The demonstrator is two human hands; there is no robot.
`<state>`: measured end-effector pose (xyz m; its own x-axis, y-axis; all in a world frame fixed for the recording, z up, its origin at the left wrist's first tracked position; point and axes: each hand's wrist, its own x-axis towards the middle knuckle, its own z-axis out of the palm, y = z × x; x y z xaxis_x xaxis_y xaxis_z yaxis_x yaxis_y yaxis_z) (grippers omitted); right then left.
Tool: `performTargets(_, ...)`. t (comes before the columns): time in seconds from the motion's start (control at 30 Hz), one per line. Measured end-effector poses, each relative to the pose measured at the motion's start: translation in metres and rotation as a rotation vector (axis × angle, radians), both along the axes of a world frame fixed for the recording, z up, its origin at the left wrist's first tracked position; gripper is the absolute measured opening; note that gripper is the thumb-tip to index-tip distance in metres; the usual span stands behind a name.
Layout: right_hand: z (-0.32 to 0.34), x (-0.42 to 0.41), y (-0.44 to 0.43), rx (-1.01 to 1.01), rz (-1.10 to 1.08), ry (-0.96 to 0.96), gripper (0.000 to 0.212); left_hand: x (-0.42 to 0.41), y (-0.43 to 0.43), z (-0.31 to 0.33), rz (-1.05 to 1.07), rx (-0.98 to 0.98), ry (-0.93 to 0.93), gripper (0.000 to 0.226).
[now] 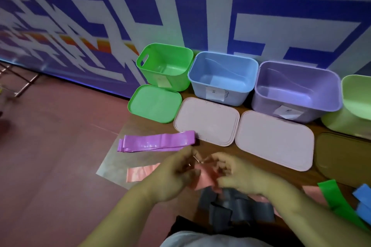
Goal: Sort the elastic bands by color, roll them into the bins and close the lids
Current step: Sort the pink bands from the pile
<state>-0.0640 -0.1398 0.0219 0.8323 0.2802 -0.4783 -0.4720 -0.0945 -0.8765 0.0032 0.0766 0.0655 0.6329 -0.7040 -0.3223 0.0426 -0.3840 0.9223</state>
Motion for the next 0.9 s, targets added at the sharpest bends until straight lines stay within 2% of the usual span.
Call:
performTargets(0.13,-0.007,0.013,0.013,0.031,-0.071,0.045,0.029,0.017,0.042,-0.006,0.002,0.152,-0.031,0.023)
performTargets(0.27,-0.019,0.030,0.027,-0.097,-0.206,0.030,0.017,0.033,0.083,-0.020,-0.052,0.326,-0.001,0.042)
performTargets(0.4,-0.030,0.047,0.044,-0.237,-0.251,0.041,0.020,0.050,0.126,-0.038,-0.034,0.461,-0.078,0.044)
performTargets(0.63,-0.063,0.064,0.075,-0.517,-0.198,0.054,0.019,0.076,0.170,-0.076,0.088,0.634,-0.242,0.021)
performTargets(0.77,-0.075,0.074,0.086,-0.684,-0.187,0.077,0.018,0.081,0.164,-0.095,0.036,0.676,-0.314,0.035)
performTargets(0.87,-0.074,0.070,0.081,-0.837,-0.135,0.150,0.050,0.079,0.152,-0.102,-0.011,0.656,-0.342,0.039)
performTargets(0.9,-0.073,0.066,0.077,-0.869,-0.150,0.149,0.053,0.077,0.147,-0.103,-0.020,0.641,-0.348,0.042)
